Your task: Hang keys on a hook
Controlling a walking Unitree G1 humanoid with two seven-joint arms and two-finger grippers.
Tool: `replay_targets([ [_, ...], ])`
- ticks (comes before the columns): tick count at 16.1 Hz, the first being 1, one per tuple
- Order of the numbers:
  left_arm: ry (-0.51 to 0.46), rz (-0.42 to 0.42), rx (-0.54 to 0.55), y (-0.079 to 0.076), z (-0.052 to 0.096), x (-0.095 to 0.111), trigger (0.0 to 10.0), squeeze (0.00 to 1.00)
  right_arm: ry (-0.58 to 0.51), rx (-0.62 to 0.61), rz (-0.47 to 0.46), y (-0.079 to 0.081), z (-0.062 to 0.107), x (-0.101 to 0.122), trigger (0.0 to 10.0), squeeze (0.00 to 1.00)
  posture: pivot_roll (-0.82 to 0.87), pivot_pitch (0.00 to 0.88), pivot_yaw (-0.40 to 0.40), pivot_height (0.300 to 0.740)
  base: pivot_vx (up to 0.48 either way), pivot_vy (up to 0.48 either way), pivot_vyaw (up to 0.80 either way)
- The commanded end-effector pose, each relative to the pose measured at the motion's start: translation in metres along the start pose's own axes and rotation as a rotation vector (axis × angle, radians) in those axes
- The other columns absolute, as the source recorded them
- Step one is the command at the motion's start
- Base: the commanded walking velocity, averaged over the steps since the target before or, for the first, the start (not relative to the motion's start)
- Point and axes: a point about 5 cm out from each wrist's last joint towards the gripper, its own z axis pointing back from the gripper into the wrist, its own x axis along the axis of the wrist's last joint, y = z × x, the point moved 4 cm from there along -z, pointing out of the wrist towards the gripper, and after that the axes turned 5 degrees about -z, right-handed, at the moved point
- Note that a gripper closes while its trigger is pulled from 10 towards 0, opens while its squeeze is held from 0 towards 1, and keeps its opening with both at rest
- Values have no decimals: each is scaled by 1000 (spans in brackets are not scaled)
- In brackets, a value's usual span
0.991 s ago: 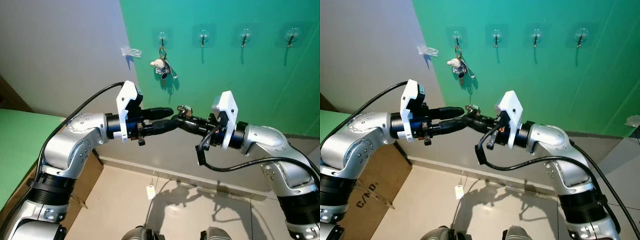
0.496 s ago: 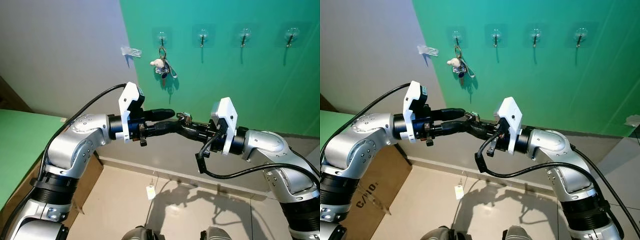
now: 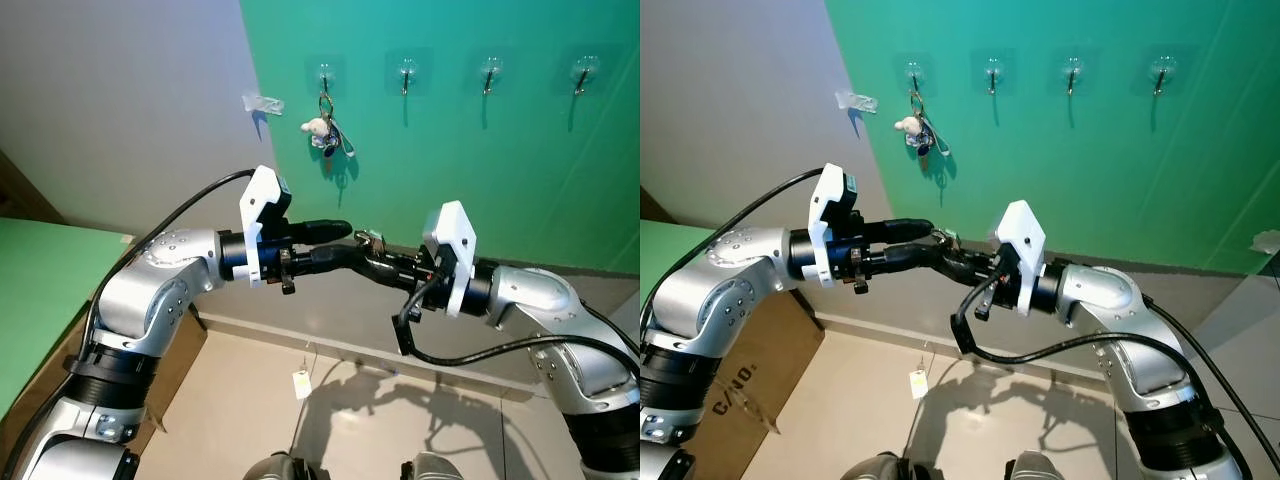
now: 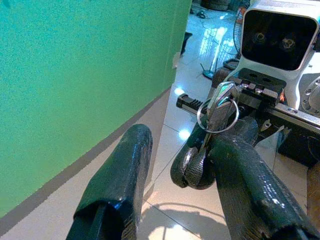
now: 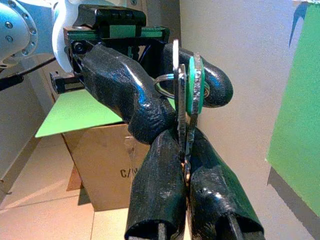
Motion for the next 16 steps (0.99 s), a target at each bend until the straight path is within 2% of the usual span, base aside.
replay_targets([
  [1, -27, -39, 44, 9, 1, 14, 10000, 0, 35, 117, 11, 24, -11, -7, 0, 0, -271, 52, 135, 717, 0, 0, 0],
  [8, -46, -33, 44, 11, -2, 18, 10000, 0, 58, 135, 27, 28, -12, -12, 0, 0, -272, 56, 135, 717, 0, 0, 0],
  [10, -49, -28, 49, 11, -3, 18, 10000, 0, 95, 148, 37, 32, -12, -21, 0, 0, -271, 56, 134, 717, 0, 0, 0],
  [13, -73, -25, 74, 15, -1, 23, 10000, 0, 196, 145, 51, 33, -4, -49, 0, 0, -266, 60, 131, 717, 0, 0, 0],
  [16, -111, -29, 113, 22, 2, 34, 10000, 0, 209, 141, 42, 33, -1, -56, 0, 0, -266, 60, 133, 717, 0, 0, 0],
])
